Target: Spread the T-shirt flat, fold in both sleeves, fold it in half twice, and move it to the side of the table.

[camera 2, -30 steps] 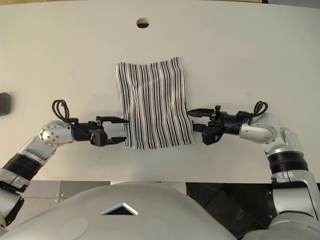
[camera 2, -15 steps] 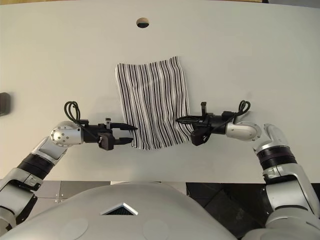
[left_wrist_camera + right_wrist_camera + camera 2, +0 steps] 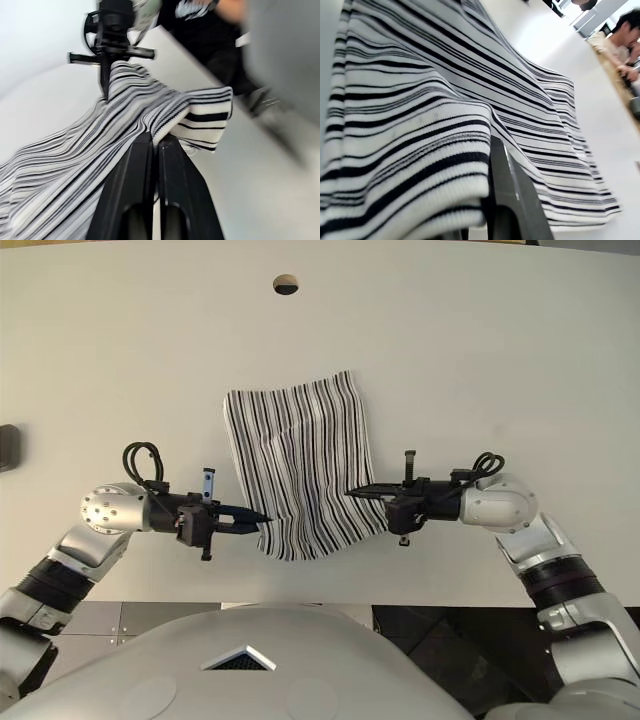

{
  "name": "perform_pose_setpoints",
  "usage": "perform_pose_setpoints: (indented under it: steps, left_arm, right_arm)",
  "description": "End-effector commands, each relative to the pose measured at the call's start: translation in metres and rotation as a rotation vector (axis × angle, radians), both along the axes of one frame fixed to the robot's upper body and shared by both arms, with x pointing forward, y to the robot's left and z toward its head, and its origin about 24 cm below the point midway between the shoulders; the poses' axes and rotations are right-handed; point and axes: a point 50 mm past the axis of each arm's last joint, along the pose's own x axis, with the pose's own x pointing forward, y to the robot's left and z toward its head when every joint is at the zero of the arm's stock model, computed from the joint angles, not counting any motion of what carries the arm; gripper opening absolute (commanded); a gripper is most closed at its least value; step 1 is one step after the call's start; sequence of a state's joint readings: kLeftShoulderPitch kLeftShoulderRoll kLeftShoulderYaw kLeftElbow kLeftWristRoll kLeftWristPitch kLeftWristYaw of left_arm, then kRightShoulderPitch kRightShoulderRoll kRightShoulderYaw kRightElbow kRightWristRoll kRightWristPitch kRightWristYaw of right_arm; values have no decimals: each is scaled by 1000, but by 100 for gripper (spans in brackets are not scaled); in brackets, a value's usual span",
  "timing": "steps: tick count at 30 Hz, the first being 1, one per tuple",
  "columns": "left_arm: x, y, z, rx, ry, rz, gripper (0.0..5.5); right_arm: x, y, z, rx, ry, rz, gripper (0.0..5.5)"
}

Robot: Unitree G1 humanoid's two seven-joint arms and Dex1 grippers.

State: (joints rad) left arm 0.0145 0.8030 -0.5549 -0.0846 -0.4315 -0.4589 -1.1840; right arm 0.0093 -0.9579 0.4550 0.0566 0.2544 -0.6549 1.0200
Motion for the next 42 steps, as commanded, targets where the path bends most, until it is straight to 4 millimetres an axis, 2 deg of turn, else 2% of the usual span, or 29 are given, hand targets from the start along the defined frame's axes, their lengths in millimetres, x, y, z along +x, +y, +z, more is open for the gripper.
perform_pose_setpoints:
  steps: [1, 4, 8, 13, 18, 27, 28, 36, 39, 42]
  left_arm:
    - [-15, 10, 9, 48, 191, -97, 10]
    - [-21, 15, 12, 61, 290, -115, 10]
    - [-18, 15, 18, 6, 351, -57, 10]
    - [6, 21, 18, -57, 368, 124, 10]
    - [32, 36, 13, -129, 363, 306, 10]
    - [60, 51, -22, 1, 327, 560, 10]
    - [63, 53, -24, 4, 329, 585, 10]
    - [86, 68, -30, 16, 354, 795, 121]
    - [92, 71, -31, 21, 425, 847, 137]
    - [105, 84, -42, 101, 516, 1042, 137]
  right_arm:
    - [-15, -8, 10, -11, 213, 26, 21]
    - [-24, -8, 20, 12, 327, 46, 21]
    - [-26, -3, 27, 34, 363, 63, 21]
    - [-3, 10, 30, 92, 236, -28, 21]
    - [23, 18, 20, 72, 134, -168, 21]
    - [45, 18, 7, 56, 87, -311, 21]
    - [48, 18, 7, 67, 90, -334, 57]
    - [69, 14, 2, 192, 220, -533, 179]
    - [81, 12, -4, 281, 369, -696, 190]
    - [97, 2, -12, 329, 457, -952, 190]
